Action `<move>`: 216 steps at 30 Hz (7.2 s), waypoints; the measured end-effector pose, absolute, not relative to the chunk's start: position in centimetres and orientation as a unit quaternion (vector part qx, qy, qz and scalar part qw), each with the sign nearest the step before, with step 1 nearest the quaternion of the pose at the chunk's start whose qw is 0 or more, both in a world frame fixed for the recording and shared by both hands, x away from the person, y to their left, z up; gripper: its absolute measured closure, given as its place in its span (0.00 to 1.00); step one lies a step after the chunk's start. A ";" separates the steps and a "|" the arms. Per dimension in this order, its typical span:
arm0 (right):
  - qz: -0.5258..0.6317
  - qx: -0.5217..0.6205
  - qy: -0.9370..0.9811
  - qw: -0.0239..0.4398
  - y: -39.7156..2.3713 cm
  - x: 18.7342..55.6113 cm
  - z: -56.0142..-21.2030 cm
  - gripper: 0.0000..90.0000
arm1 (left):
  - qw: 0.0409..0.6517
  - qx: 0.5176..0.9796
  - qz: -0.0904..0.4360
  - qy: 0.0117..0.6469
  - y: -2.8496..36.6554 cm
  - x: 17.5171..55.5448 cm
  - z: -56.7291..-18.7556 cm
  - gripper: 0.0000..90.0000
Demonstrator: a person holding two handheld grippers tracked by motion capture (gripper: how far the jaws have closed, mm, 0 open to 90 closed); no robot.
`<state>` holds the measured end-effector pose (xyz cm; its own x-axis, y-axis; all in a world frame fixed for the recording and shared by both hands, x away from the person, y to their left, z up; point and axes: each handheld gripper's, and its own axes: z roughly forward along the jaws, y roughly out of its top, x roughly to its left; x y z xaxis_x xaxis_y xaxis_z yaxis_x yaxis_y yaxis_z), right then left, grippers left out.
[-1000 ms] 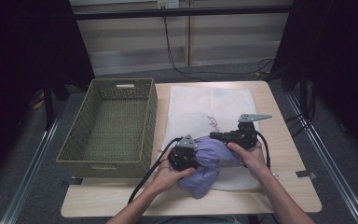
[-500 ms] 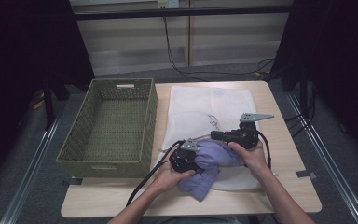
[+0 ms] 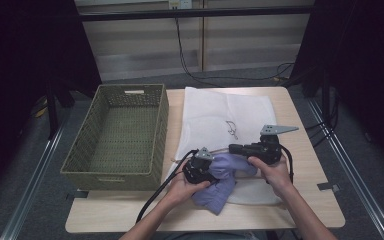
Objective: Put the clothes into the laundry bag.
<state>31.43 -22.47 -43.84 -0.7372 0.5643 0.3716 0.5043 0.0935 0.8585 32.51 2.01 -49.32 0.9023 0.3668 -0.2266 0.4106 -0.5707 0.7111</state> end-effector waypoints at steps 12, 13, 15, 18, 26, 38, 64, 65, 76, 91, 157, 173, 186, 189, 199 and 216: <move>0.529 0.372 0.763 0.004 -21.2 32.1 -46.8 1.00 | 0.420 0.875 -0.047 0.236 1.7 32.7 -49.6 0.88; 0.525 0.372 0.766 0.003 -21.1 32.1 -47.1 1.00 | 0.419 0.876 -0.044 0.236 1.6 32.7 -49.6 0.88; 0.519 0.373 0.769 0.001 -21.1 32.2 -47.5 1.00 | 0.415 0.878 -0.042 0.232 1.4 32.7 -49.5 0.86; 0.514 0.378 0.770 -0.001 -21.3 32.5 -48.0 1.00 | 0.417 0.877 -0.045 0.236 1.3 32.7 -49.5 0.84; 0.494 0.378 0.783 0.003 -20.8 33.0 -49.0 1.00 | 0.419 0.877 -0.043 0.231 1.5 32.4 -48.9 0.72; 0.483 0.377 0.790 0.016 -20.6 32.9 -48.9 1.00 | 0.454 0.862 -0.033 0.224 5.0 30.3 -46.1 0.50; 0.573 0.323 0.753 0.016 -21.1 30.1 -43.8 0.84 | 0.402 0.888 -0.024 0.223 11.0 26.2 -46.8 0.85; 0.574 0.318 0.754 0.011 -20.8 29.7 -43.6 0.83 | 0.392 0.894 -0.019 0.216 10.9 26.1 -46.9 0.87; 0.512 0.293 0.807 -0.038 -18.3 25.8 -46.4 0.57 | 0.373 0.900 -0.004 0.223 10.2 26.6 -48.1 0.84; 0.447 0.266 0.854 -0.015 -15.4 25.8 -49.2 0.38 | 0.370 0.903 -0.017 0.216 8.7 26.8 -48.7 0.82; 0.510 0.337 0.792 0.004 -18.5 29.0 -46.2 0.94 | 0.391 0.903 0.015 0.174 3.4 26.9 -49.9 0.94; 0.463 0.354 0.812 0.017 -17.6 30.7 -48.8 0.94 | 0.393 0.904 -0.009 0.170 3.7 27.4 -50.0 0.94; 0.455 0.364 0.812 0.015 -17.3 32.1 -49.6 0.94 | 0.396 0.902 -0.019 0.171 3.7 27.6 -50.0 0.94; 0.452 0.365 0.813 0.020 -17.2 32.3 -49.6 0.94 | 0.389 0.905 -0.019 0.170 3.7 27.7 -49.9 0.94; 0.453 0.376 0.808 0.035 -17.1 33.1 -49.8 0.94 | 0.395 0.901 -0.026 0.178 3.8 27.7 -50.0 0.94; 0.464 0.396 0.789 0.068 -17.4 34.2 -50.3 0.93 | 0.389 0.906 -0.023 0.168 3.9 27.8 -50.0 0.95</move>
